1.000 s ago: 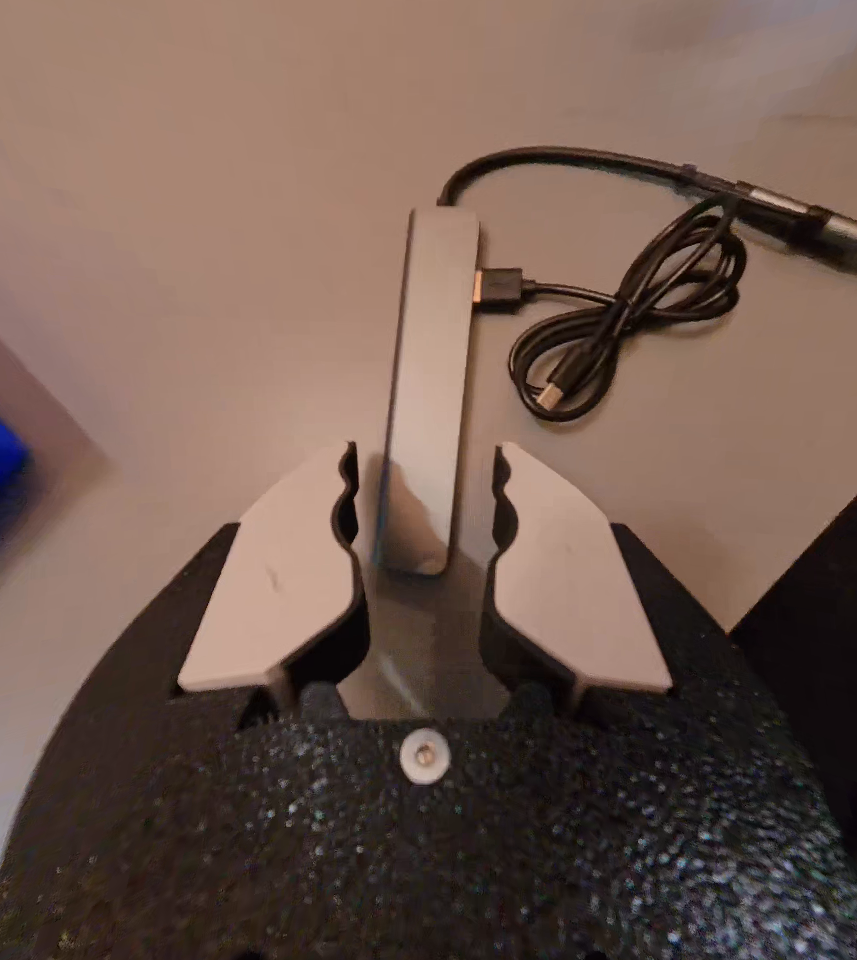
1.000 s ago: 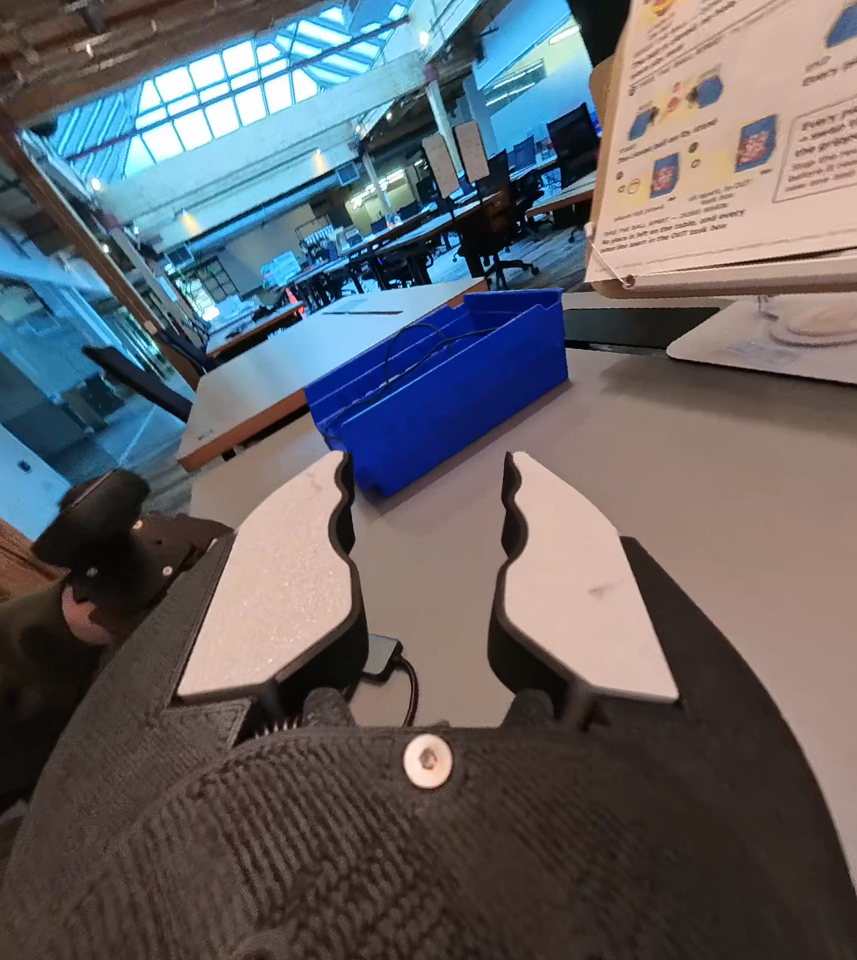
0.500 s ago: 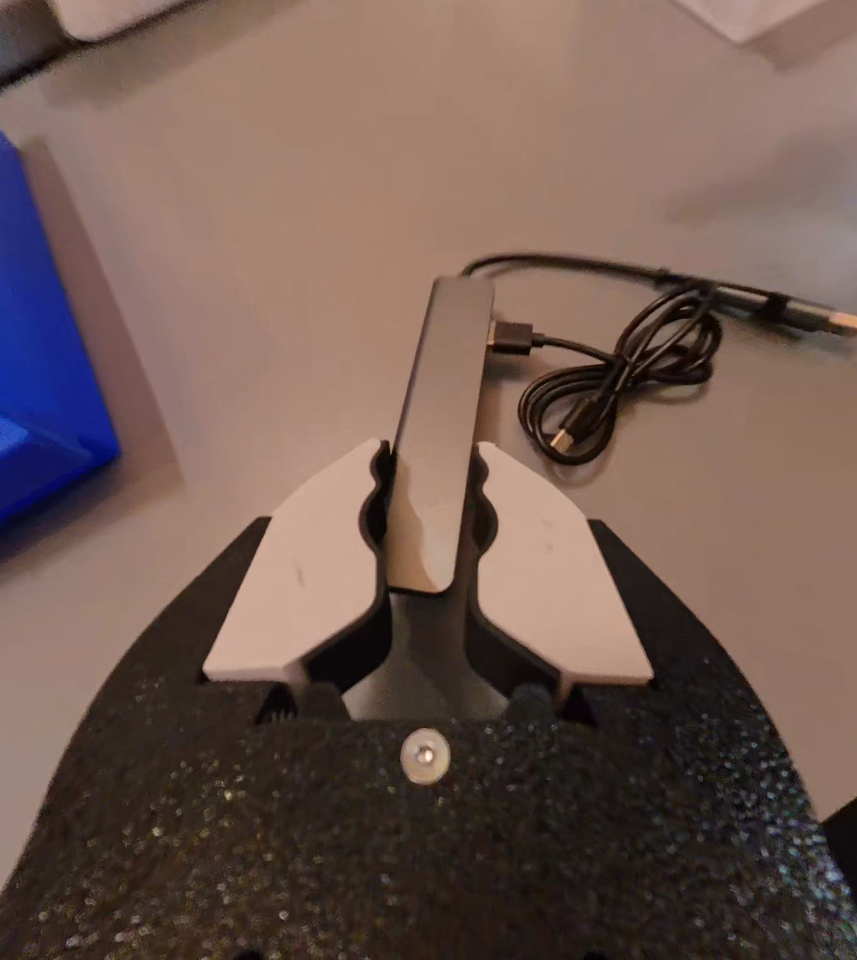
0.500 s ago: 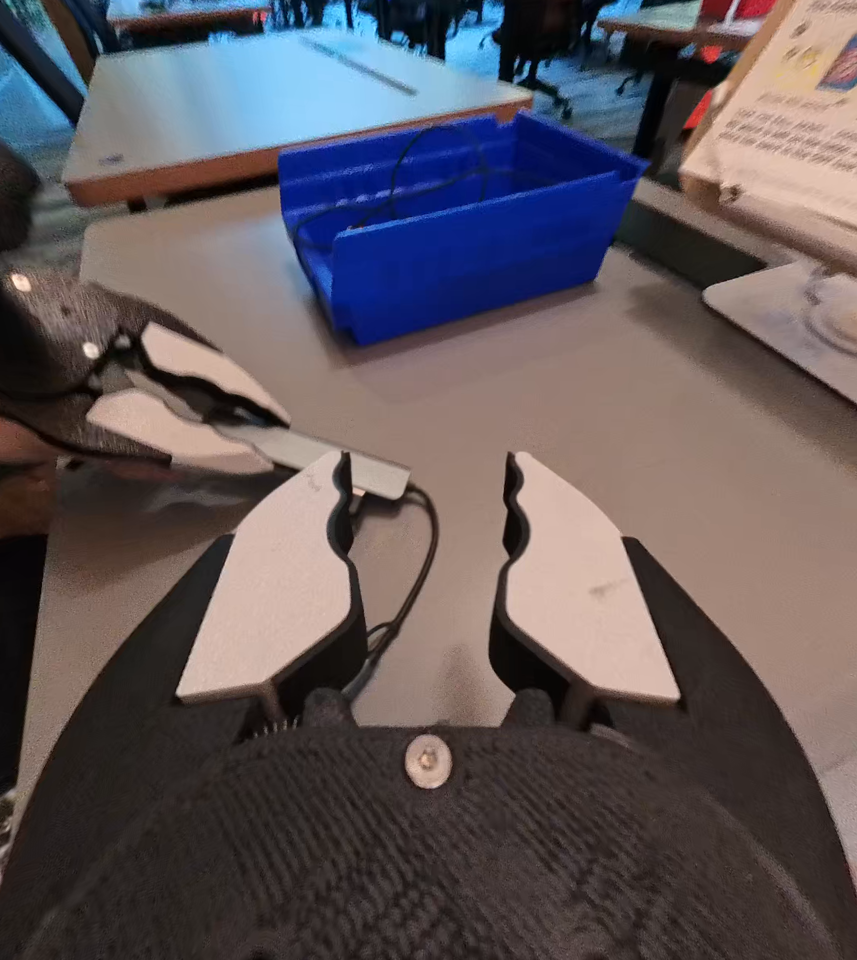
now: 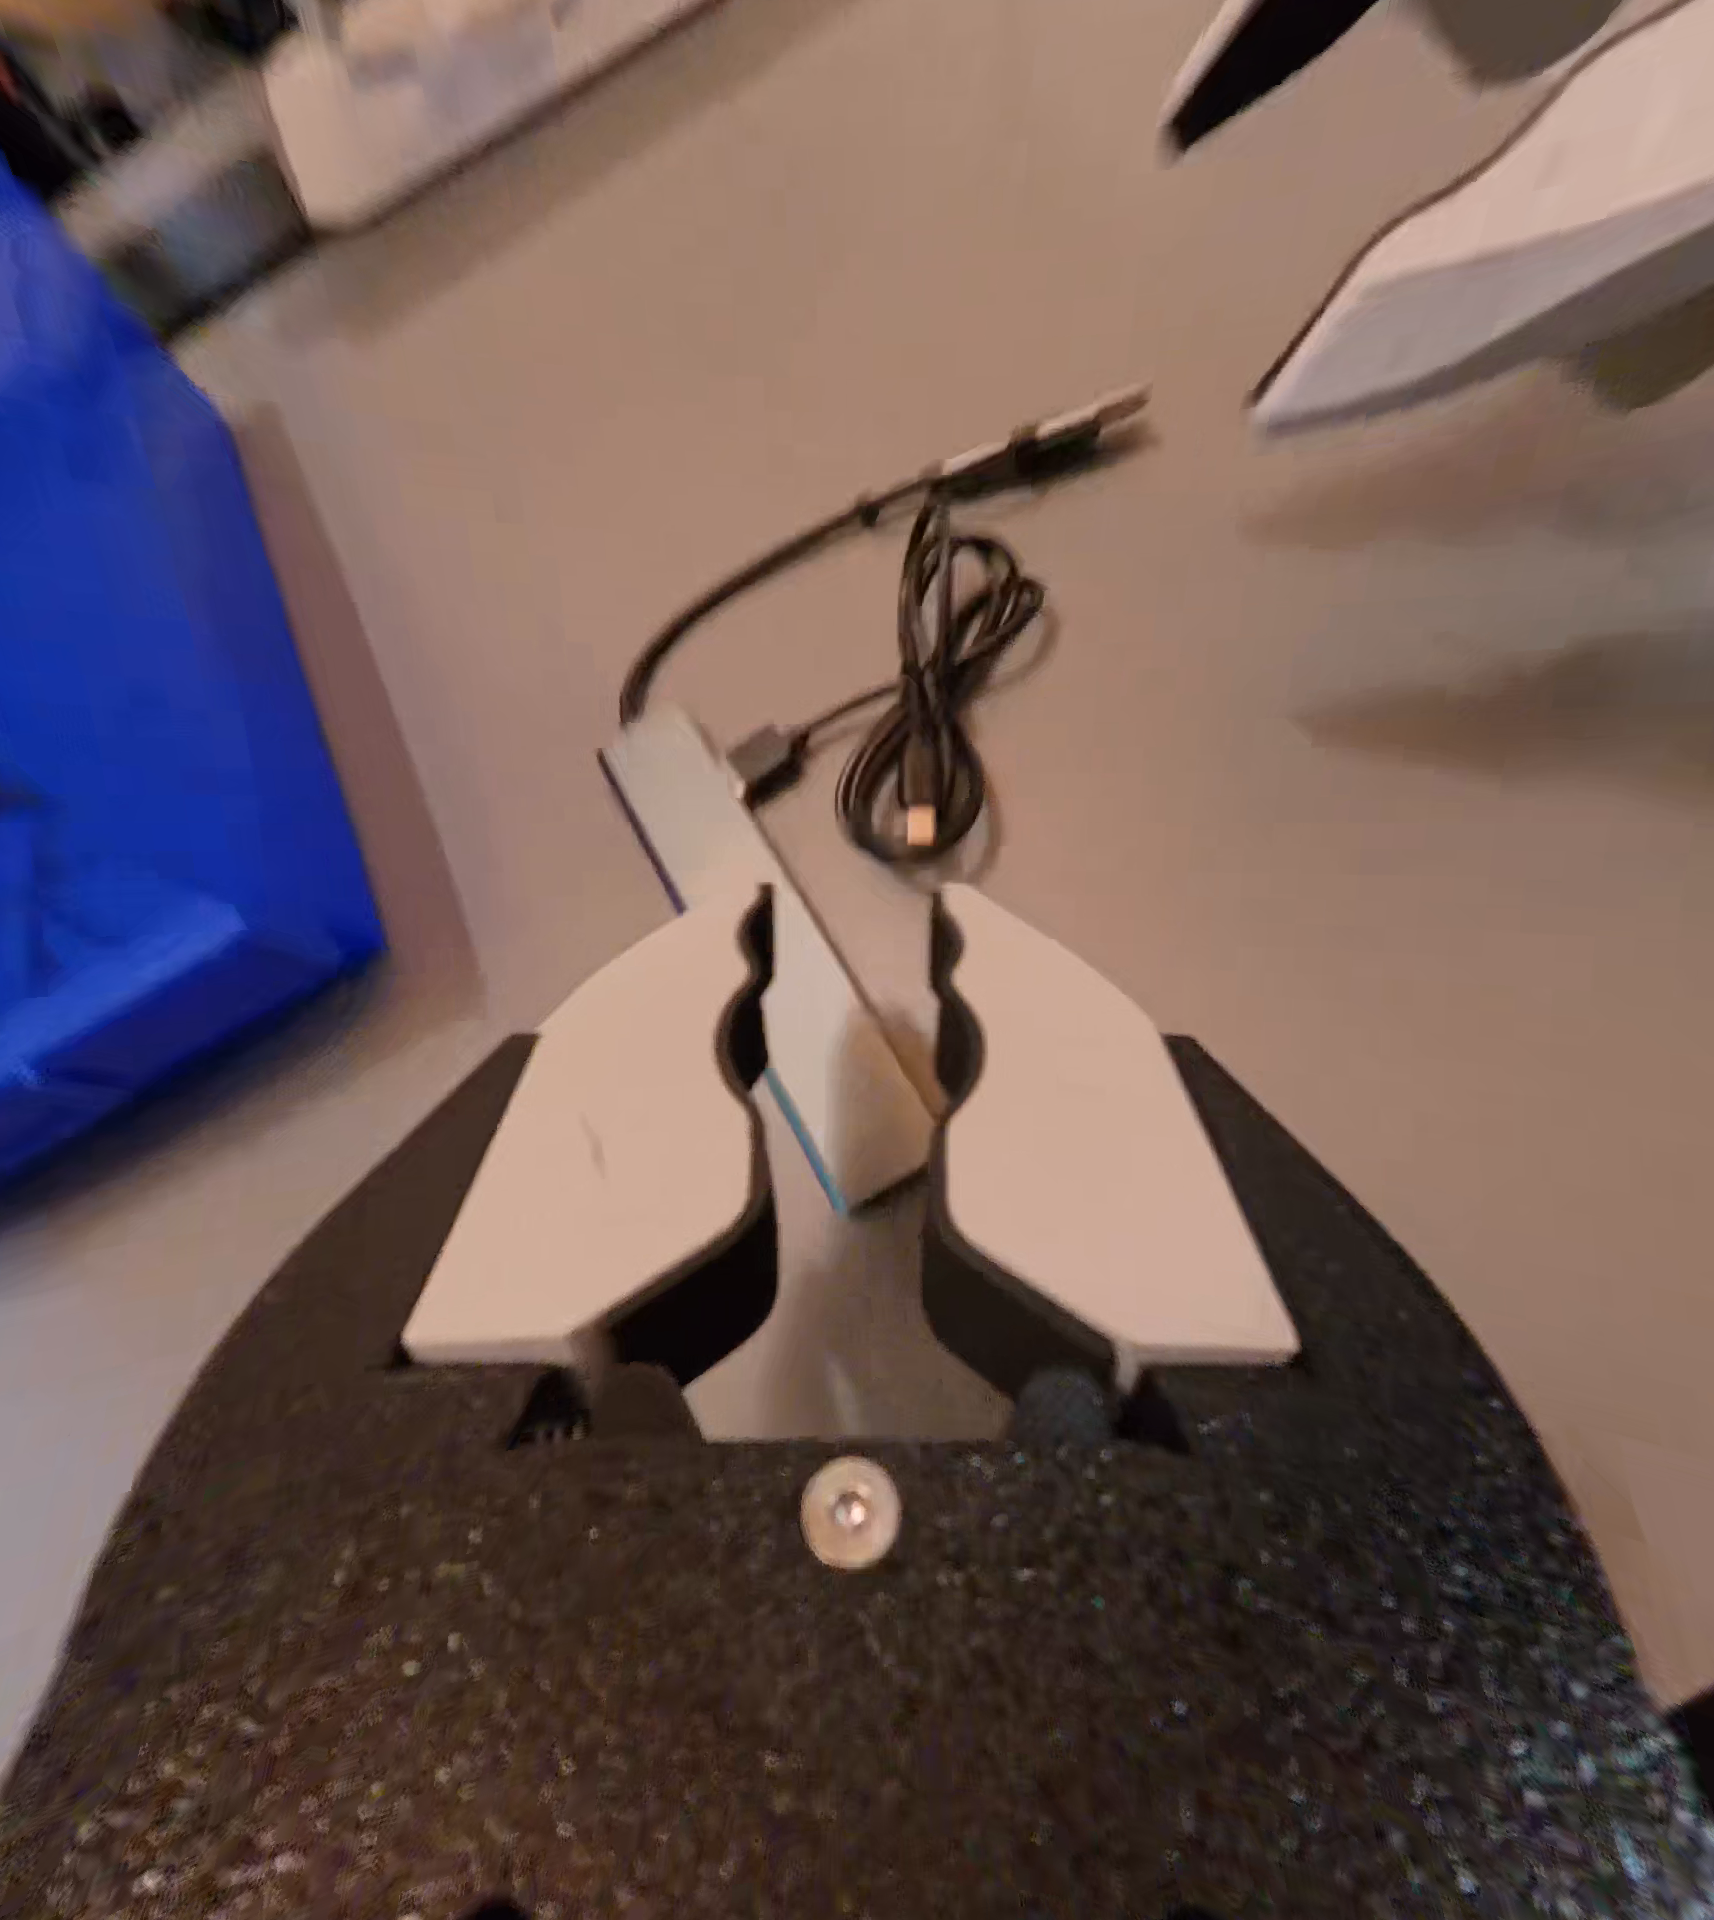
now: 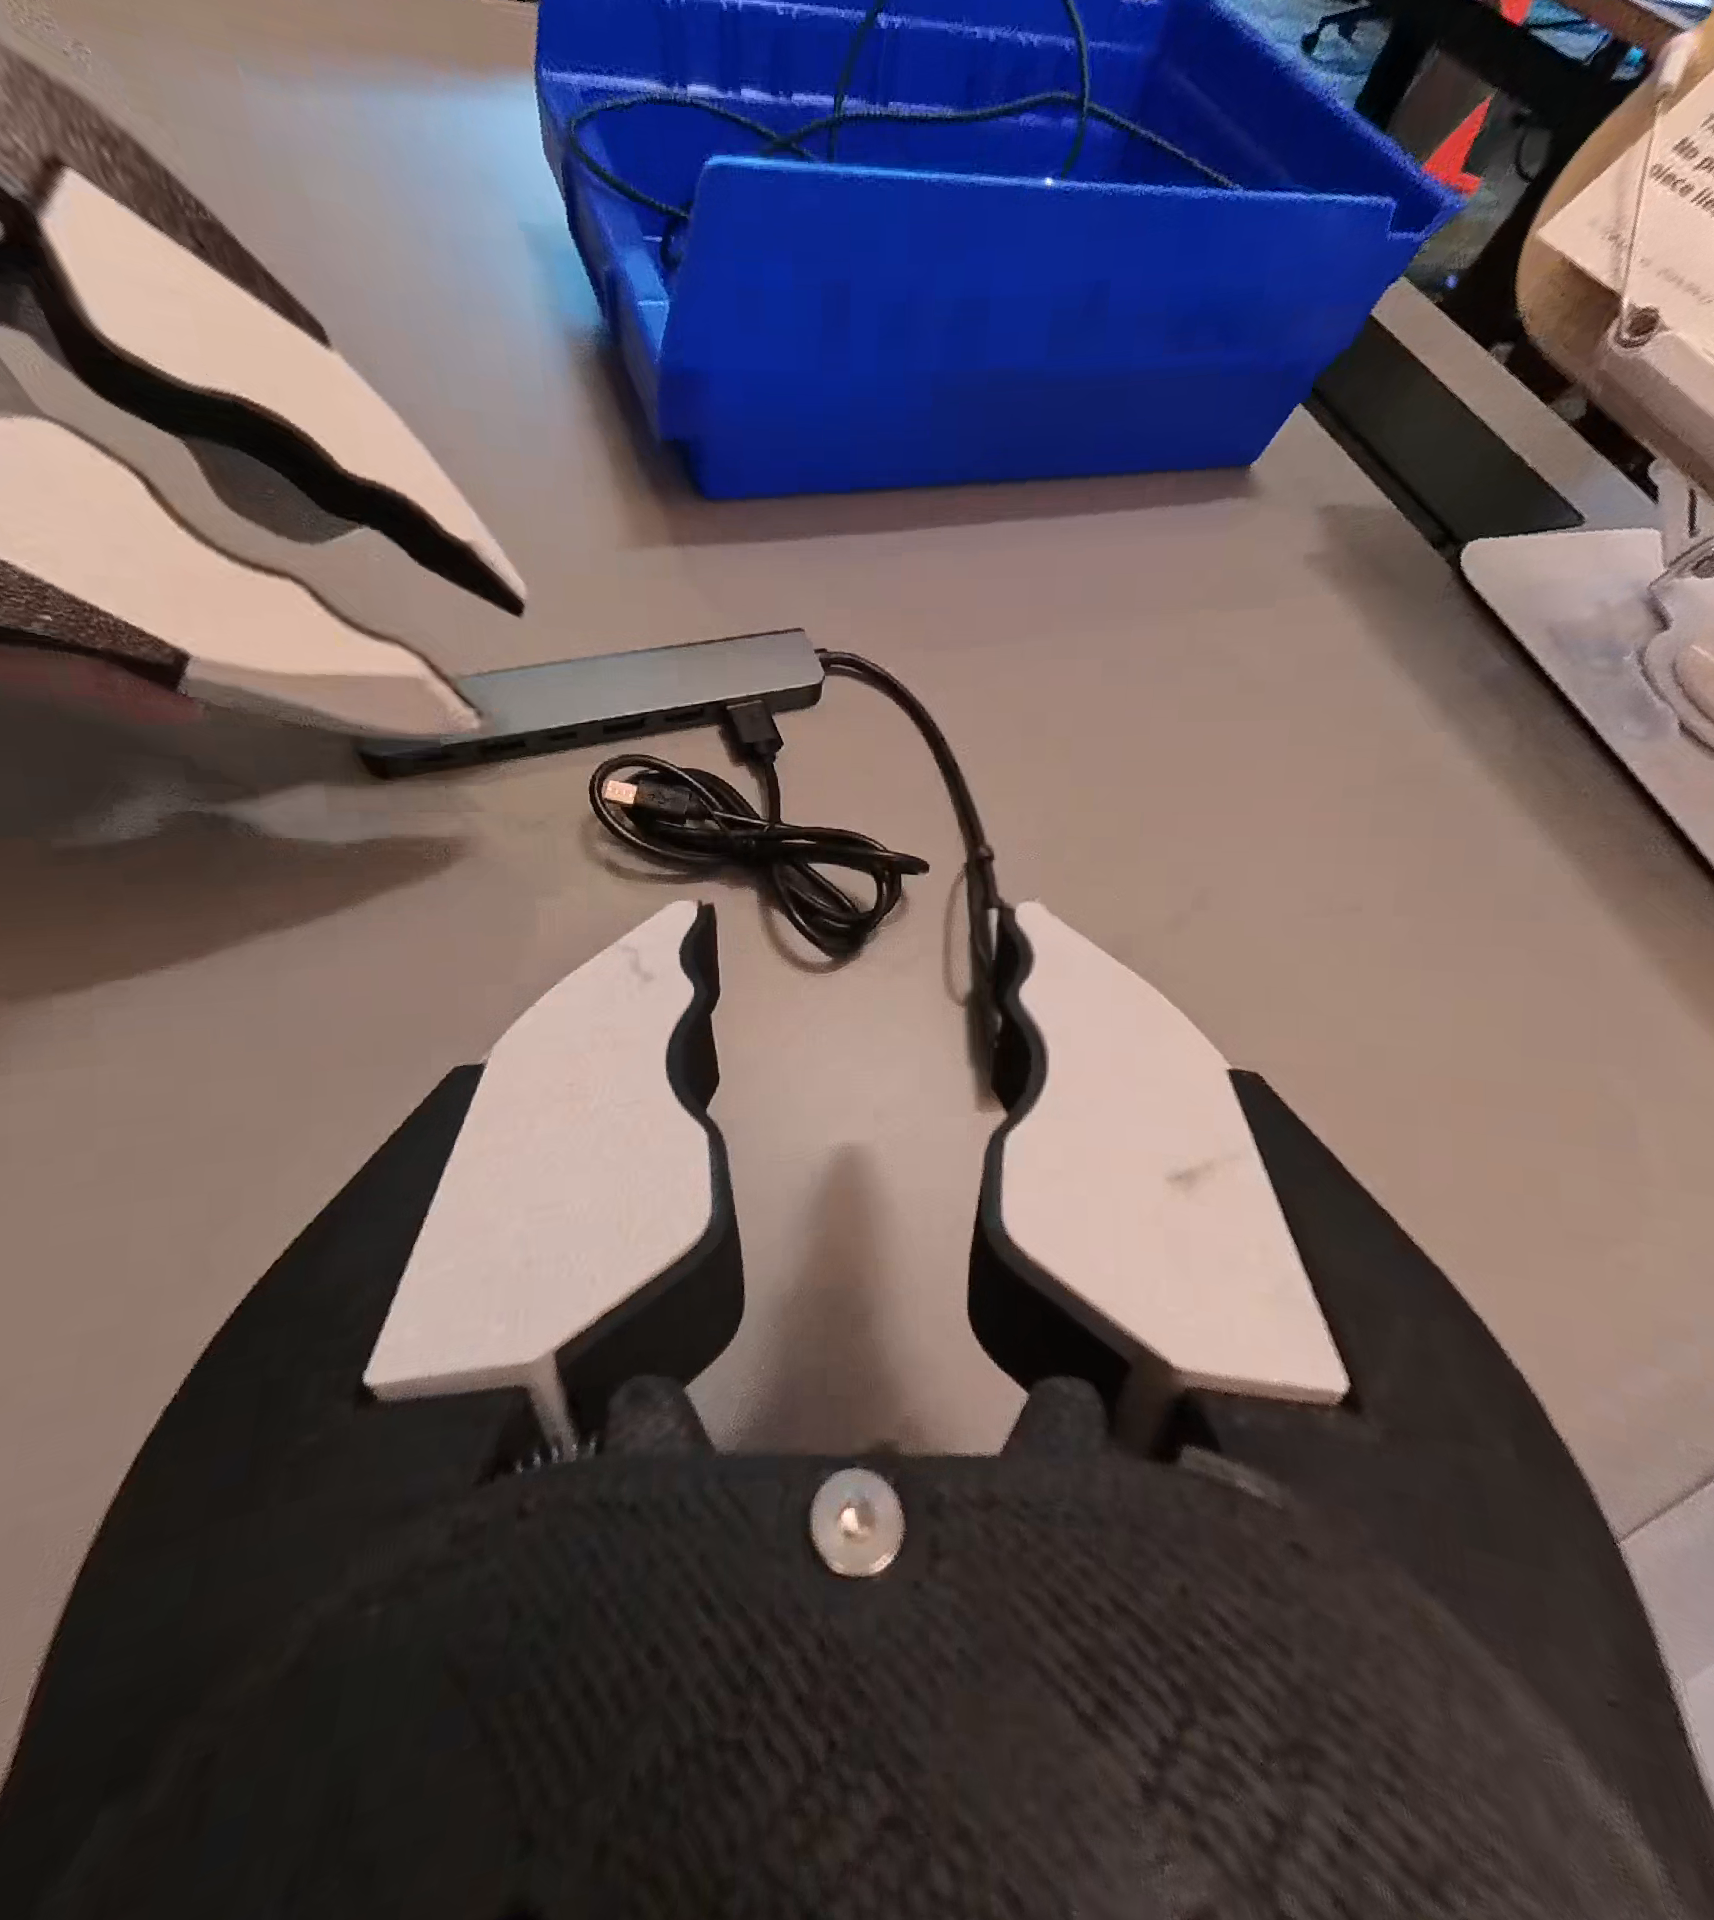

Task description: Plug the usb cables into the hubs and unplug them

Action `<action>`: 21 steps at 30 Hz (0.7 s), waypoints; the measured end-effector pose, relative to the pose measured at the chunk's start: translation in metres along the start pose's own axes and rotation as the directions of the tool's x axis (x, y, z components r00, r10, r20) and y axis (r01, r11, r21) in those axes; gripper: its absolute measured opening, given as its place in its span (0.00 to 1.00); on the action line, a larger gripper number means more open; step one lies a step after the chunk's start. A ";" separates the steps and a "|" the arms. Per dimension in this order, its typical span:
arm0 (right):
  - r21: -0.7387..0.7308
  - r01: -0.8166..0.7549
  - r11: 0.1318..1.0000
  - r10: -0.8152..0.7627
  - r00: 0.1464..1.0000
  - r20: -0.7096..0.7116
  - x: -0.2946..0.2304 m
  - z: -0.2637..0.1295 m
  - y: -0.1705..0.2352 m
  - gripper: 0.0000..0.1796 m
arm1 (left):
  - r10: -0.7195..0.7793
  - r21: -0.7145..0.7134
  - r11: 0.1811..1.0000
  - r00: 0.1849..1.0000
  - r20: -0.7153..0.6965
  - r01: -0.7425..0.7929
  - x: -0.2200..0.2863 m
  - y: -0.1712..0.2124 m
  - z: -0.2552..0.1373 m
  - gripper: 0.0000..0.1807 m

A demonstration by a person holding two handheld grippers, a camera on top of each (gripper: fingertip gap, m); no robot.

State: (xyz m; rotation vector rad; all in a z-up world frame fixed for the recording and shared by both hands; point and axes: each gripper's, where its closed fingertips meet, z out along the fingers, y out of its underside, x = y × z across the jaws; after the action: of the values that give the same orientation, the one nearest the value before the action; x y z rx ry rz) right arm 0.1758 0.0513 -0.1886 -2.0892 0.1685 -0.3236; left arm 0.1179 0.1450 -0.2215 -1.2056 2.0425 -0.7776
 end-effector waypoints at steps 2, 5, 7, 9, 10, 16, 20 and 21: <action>0.009 0.003 1.000 -0.003 1.000 -0.018 0.005 -0.003 -0.002 0.28 | -0.109 -0.081 0.991 0.994 0.026 0.111 -0.009 0.021 0.001 0.23; 0.018 0.004 1.000 -0.003 0.999 -0.039 0.009 -0.005 -0.003 0.28 | -0.270 -0.148 0.949 0.959 0.084 0.280 -0.013 0.044 0.002 0.32; 0.024 0.006 1.000 -0.005 0.999 -0.040 0.008 -0.005 -0.005 0.28 | -0.319 -0.168 0.931 0.946 0.062 0.325 -0.003 0.053 0.004 0.32; 0.030 0.014 0.999 -0.013 0.999 -0.053 0.008 -0.005 -0.007 0.28 | -0.335 -0.151 0.927 0.939 0.075 0.342 -0.002 0.054 0.006 0.32; 0.033 0.015 0.999 -0.014 0.999 -0.053 0.007 -0.005 -0.008 0.28 | -0.334 -0.148 0.928 0.940 0.076 0.342 -0.002 0.053 0.006 0.29; 0.088 -0.020 0.996 0.023 0.999 -0.038 0.007 -0.005 -0.014 0.28 | -0.229 -0.109 0.967 0.973 0.037 0.232 -0.005 0.044 0.013 0.17; 0.112 0.083 0.990 -0.071 0.992 -0.108 0.013 -0.010 -0.019 0.30 | -0.026 -0.005 1.000 0.999 0.046 0.026 0.002 0.024 0.008 0.16; 0.125 0.115 0.986 -0.101 0.989 -0.109 0.012 -0.012 -0.021 0.31 | 0.016 0.031 0.999 0.999 0.041 -0.017 0.005 0.016 0.005 0.16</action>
State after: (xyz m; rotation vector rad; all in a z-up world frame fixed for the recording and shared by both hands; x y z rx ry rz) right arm 0.1838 0.0495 -0.1627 -1.9568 0.0921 -0.4948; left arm 0.1114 0.1461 -0.2376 -1.1763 1.9974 -0.7688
